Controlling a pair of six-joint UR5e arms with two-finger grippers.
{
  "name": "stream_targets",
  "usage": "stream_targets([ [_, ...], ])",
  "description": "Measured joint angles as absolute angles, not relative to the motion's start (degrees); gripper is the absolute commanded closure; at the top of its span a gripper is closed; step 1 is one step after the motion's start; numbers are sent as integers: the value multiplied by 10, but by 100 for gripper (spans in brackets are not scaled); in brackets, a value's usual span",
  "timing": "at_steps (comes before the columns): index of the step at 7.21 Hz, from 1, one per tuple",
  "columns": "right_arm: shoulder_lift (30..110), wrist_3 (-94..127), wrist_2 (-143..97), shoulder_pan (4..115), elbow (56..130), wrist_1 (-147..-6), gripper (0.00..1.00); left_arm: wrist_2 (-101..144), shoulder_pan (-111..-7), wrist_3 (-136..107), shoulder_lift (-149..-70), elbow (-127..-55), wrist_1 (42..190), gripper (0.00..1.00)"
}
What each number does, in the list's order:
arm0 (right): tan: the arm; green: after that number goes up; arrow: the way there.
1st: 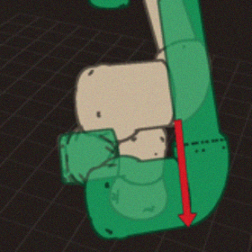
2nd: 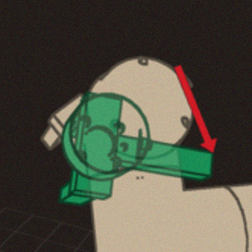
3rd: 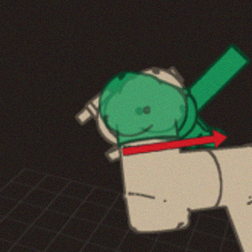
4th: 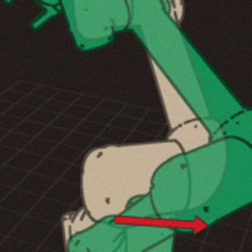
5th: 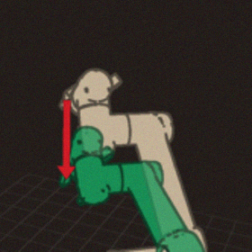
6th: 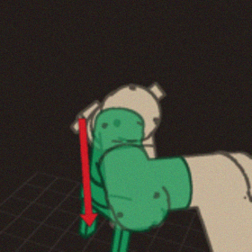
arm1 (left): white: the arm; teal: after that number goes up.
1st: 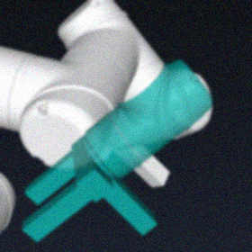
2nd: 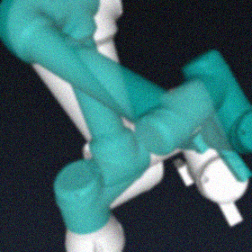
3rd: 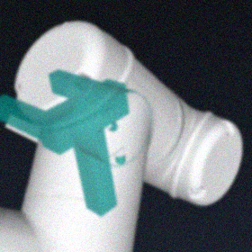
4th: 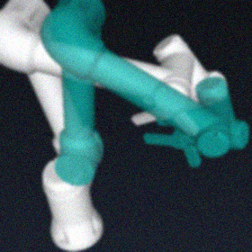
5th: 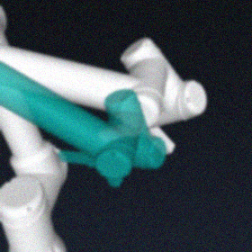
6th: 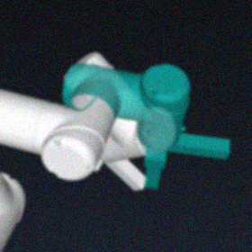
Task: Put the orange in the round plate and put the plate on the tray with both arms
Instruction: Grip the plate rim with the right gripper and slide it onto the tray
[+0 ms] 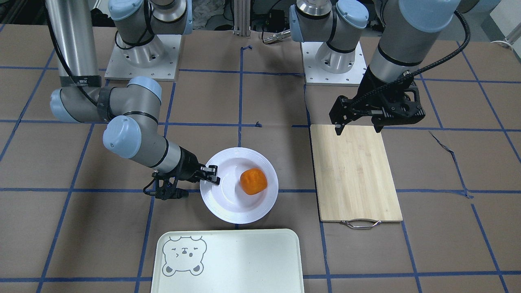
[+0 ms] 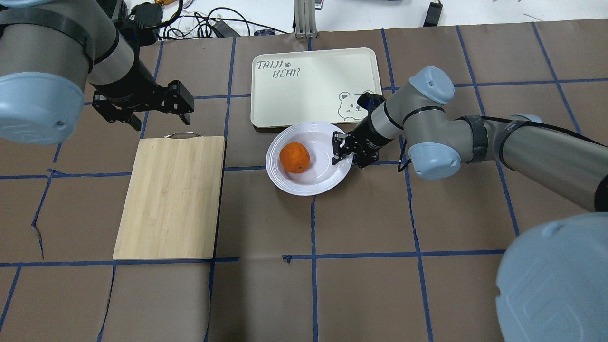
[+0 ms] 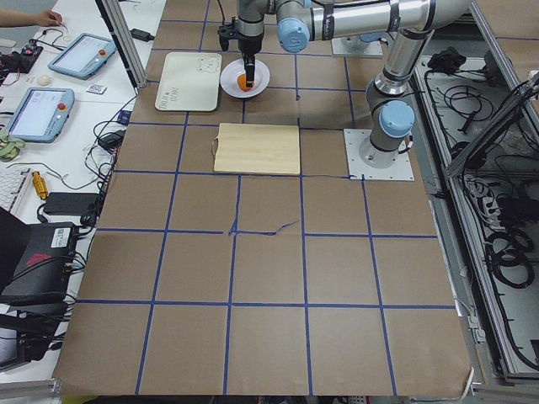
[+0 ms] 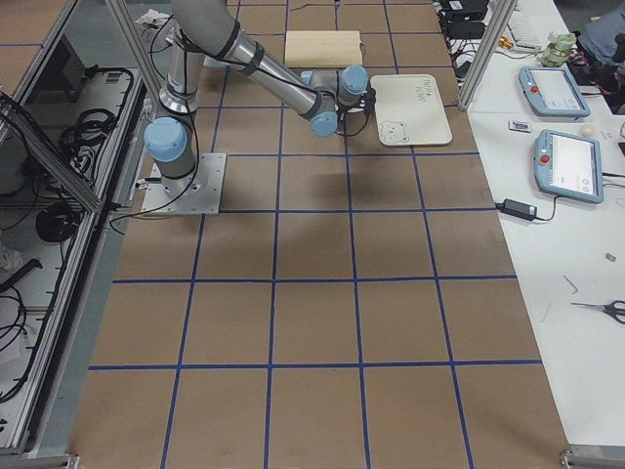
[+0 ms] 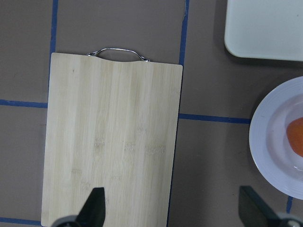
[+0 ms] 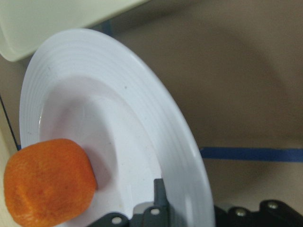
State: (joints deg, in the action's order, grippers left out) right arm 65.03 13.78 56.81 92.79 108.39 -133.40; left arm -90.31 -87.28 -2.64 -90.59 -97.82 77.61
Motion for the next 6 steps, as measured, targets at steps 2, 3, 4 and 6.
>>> stream_targets([
  [2, 645, 164, 559, 927, 1040, -1331, 100, -903, -873, -26, -906, -979, 776, 0],
  [3, 626, 175, 561, 926, 992, -1331, 100, -903, -873, -26, -906, -979, 776, 0],
  [4, 582, 179, 565, 923, 919, -1330, 100, -903, -873, -26, -906, -979, 776, 0],
  [6, 489, 175, 572, 912, 797, -1318, 100, -903, -873, -26, -907, -979, 776, 0],
])
